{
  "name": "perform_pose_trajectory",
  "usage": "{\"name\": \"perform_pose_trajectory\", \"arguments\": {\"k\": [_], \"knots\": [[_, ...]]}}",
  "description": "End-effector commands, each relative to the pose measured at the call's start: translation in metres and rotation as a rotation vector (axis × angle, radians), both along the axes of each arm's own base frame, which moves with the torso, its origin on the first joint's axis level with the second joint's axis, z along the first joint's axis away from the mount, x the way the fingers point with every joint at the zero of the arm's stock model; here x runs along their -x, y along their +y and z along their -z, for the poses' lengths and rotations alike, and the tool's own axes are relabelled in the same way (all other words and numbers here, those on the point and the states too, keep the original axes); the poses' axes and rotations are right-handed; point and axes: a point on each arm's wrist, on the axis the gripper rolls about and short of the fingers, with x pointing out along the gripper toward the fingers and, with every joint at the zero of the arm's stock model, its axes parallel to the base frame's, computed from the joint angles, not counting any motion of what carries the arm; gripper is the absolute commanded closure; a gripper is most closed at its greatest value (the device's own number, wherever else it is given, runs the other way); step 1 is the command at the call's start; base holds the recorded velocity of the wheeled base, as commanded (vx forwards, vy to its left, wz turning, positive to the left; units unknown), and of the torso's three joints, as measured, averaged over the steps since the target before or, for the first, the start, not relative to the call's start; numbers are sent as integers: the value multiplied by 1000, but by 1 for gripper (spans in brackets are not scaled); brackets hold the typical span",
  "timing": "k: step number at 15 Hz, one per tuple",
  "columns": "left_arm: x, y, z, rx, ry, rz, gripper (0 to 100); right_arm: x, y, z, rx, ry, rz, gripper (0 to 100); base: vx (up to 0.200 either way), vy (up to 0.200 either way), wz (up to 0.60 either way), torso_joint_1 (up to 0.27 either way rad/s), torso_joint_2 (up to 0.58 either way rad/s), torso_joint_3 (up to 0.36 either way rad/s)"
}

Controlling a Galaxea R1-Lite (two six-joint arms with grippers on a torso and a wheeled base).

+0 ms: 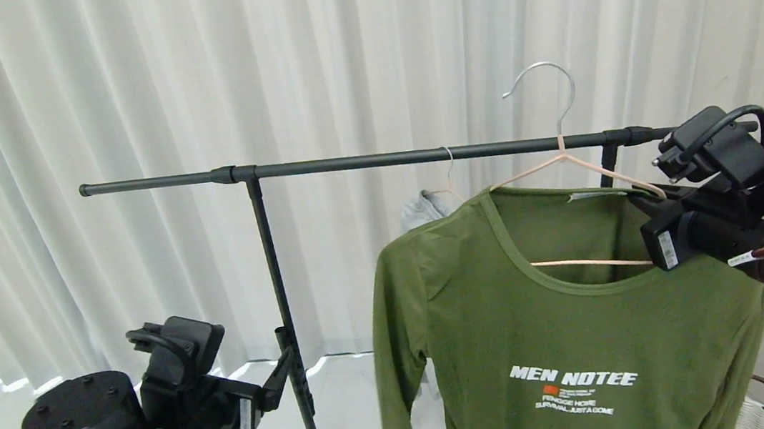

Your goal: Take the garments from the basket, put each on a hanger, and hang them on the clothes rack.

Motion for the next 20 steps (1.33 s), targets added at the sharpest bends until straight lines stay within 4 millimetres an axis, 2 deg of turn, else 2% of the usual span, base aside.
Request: {"name": "perform_pose_trajectory", "arguments": {"k": [1,4,7,9,11,13,18,20], "knots": [[17,8,-22,32,-101,-26,0,-1,-13,7,-11,24,53,100,0,0,0,0,0,0],[22,13,-28,19,-122,-149,0,-4,-31,15,-9,53,129,100,0,0,0,0,0,0],[28,21,-34,30,-133,-182,0,-5,-54,21,-6,70,226,100,0,0,0,0,0,0],[40,23,-35,53,-93,-170,0,4,-78,28,11,86,324,100,0,0,0,0,0,0],[52,19,-38,69,-80,-126,0,16,-93,32,18,89,381,100,0,0,0,0,0,0],[55,20,-40,79,-94,-127,0,26,-100,45,31,129,410,100,0,0,0,0,0,0],[53,20,-40,84,-88,-136,0,47,-106,59,26,118,435,100,0,0,0,0,0,0],[53,20,-39,99,-81,-137,0,54,-107,59,31,91,434,100,0,0,0,0,0,0]]}}
